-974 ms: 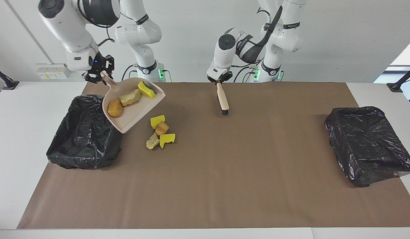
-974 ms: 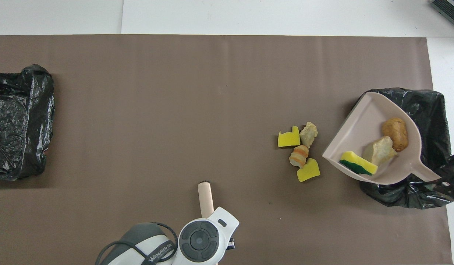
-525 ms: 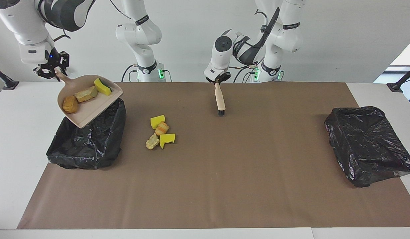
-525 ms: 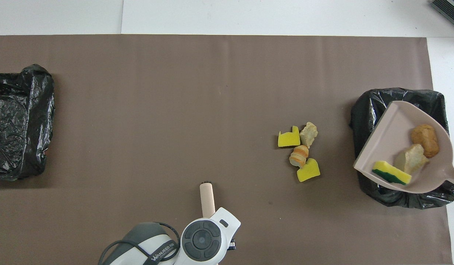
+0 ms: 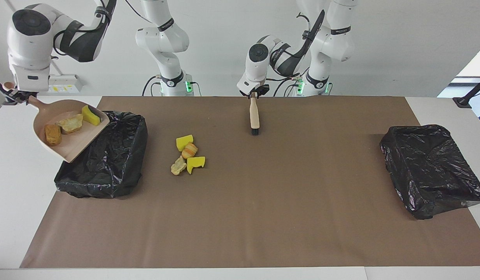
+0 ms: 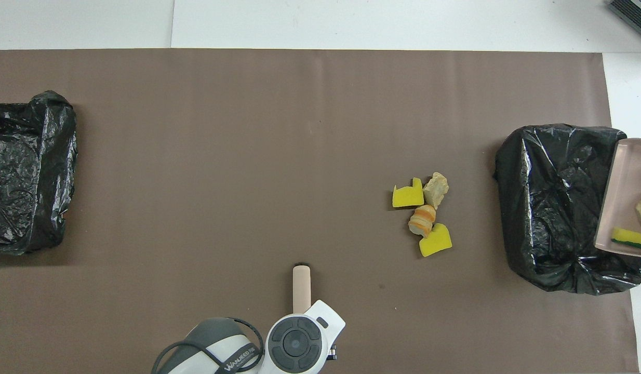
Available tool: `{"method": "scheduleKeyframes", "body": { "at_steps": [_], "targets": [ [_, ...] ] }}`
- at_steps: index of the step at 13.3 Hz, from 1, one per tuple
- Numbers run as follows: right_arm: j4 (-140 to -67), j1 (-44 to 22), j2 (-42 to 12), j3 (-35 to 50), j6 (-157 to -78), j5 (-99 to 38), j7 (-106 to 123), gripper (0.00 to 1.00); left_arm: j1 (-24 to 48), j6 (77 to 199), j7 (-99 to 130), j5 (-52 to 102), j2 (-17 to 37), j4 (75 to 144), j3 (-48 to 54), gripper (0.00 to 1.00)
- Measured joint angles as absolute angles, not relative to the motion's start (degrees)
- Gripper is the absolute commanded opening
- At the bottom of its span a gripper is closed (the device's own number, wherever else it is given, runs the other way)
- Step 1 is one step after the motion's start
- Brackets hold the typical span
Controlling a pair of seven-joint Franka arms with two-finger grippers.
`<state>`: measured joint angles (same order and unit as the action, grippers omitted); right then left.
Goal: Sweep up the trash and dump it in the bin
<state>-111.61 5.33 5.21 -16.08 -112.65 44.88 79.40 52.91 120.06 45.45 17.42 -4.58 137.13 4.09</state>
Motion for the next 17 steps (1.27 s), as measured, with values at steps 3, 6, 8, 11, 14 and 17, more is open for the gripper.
{"method": "scheduleKeyframes", "body": {
  "at_steps": [3,6,8,11,14,17],
  "targets": [
    [-112.6,4.9,3.2,-15.7,-114.6,53.1,80.7,0.0,52.7,120.0,45.4,16.9,-4.7,135.5,3.3,1.0],
    [-113.3,4.0,2.8,-15.3,-115.3,59.2,82.8,0.0,47.8,116.8,44.5,7.5,-4.8,127.7,2.6,1.0],
    [-113.4,3.8,2.8,-15.1,-115.6,61.7,83.6,0.0,41.3,113.1,38.1,5.2,-5.1,121.2,2.3,1.0],
    [-112.9,3.2,2.9,-14.9,-115.5,62.7,83.5,0.0,30.9,103.0,25.2,3.9,-5.6,109.6,1.8,1.0],
    [-108.3,3.2,4.7,-14.2,-107.5,56.2,81.5,0.0,21.7,95.0,16.6,3.6,-5.9,100.3,1.7,1.0],
    [-102.8,3.1,6.2,-10.2,-94.5,46.3,68.9,0.0,12.8,85.9,7.9,3.5,-6.0,91.7,1.6,1.0]
  ]
}}
